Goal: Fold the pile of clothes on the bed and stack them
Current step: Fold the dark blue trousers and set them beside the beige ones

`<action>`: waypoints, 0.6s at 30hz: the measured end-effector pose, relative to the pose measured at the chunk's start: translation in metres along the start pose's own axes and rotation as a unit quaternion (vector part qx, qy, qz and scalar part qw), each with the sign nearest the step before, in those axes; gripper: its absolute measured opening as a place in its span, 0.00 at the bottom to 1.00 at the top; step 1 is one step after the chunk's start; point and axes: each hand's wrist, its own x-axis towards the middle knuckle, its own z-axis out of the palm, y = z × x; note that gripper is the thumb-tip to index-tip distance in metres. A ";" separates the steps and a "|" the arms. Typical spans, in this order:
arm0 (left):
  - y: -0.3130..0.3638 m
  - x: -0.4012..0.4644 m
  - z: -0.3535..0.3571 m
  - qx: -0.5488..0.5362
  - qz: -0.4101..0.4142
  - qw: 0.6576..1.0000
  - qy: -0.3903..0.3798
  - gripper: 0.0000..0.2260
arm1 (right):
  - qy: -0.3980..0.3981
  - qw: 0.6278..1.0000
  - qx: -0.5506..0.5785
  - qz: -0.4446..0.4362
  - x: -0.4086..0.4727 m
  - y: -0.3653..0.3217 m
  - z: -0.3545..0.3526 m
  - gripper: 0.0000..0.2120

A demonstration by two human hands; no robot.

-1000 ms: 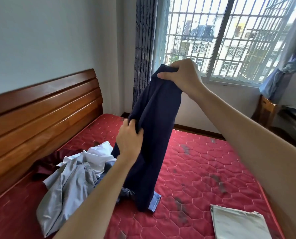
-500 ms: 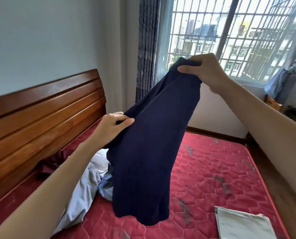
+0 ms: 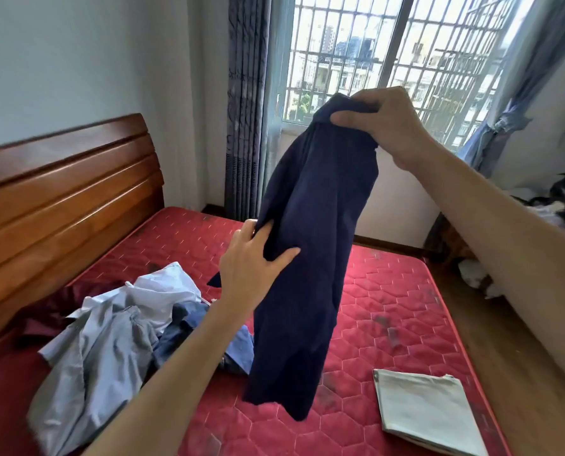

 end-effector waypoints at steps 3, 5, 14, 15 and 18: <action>0.014 -0.008 0.012 0.005 0.011 1.000 0.006 0.22 | 0.006 1.000 -0.026 -0.002 -0.004 -0.001 -0.005 0.17; 0.021 -0.012 0.018 0.011 0.012 1.000 0.002 0.20 | 0.012 0.999 -0.040 -0.004 -0.007 -0.003 -0.008 0.19; 0.018 -0.009 0.012 -0.045 0.006 0.999 0.022 0.06 | 0.000 0.997 -0.074 0.000 -0.017 0.006 -0.023 0.16; 0.013 -0.007 0.006 -0.044 0.009 0.999 0.022 0.06 | 0.001 0.997 -0.079 0.001 -0.019 0.009 -0.027 0.17; -0.002 0.006 -0.016 -0.064 0.024 0.998 0.004 0.06 | -0.006 0.995 -0.095 0.021 -0.023 0.019 -0.034 0.13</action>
